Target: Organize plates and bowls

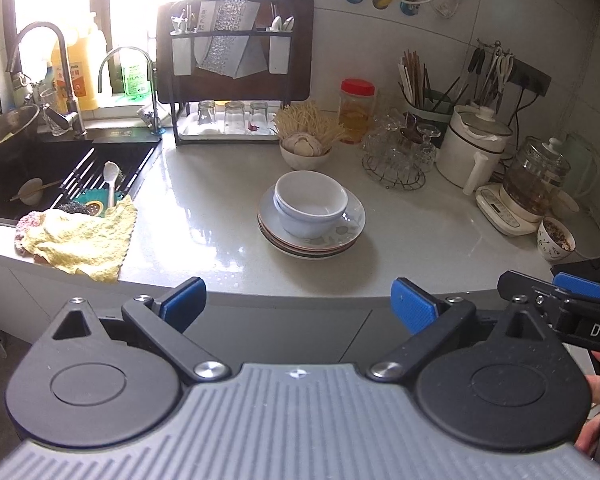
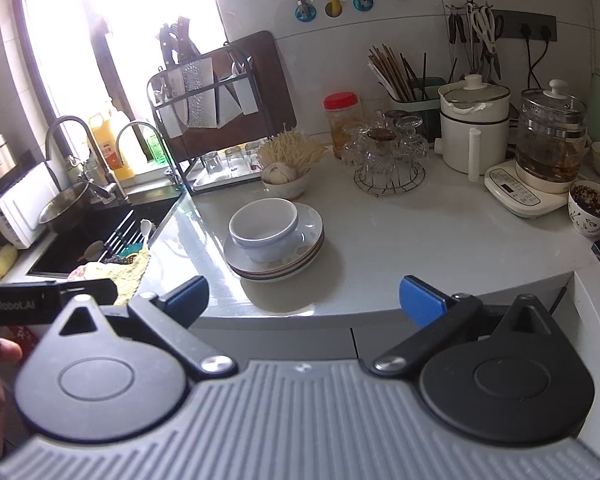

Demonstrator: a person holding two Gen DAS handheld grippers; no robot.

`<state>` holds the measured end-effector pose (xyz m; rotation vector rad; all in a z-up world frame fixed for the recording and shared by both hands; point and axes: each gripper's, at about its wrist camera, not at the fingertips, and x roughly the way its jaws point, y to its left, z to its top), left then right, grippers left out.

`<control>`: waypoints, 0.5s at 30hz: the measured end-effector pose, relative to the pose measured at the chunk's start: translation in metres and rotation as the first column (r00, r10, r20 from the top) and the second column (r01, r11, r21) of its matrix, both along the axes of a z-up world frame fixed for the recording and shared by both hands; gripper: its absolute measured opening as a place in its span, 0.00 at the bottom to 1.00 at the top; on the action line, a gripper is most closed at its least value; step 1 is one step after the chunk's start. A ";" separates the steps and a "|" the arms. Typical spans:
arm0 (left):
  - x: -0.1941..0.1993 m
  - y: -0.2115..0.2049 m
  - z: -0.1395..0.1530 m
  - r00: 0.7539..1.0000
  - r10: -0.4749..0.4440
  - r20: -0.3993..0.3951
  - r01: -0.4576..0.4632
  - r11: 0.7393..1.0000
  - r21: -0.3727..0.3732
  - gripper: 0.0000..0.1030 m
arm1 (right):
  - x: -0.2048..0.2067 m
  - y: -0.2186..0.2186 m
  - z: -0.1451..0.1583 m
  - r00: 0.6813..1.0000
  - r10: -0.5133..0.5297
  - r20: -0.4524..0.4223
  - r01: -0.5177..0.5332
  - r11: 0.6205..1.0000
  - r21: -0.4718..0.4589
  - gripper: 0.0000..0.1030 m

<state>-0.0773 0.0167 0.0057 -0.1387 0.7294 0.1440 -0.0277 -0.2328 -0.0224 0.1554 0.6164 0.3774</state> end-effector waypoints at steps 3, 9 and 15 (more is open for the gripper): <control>-0.004 -0.003 0.002 1.000 0.002 0.002 -0.002 1.000 0.007 0.98 | -0.002 -0.002 0.000 1.000 0.006 0.003 -0.006 1.000 0.003 1.00; -0.010 -0.007 0.002 1.000 0.011 0.003 -0.011 1.000 0.017 0.98 | -0.005 -0.003 0.001 1.000 0.011 0.002 -0.011 1.000 -0.001 1.00; -0.016 -0.009 0.002 1.000 0.019 0.001 -0.019 1.000 0.021 0.98 | -0.008 -0.002 0.000 1.000 0.013 -0.002 -0.013 1.000 0.001 1.00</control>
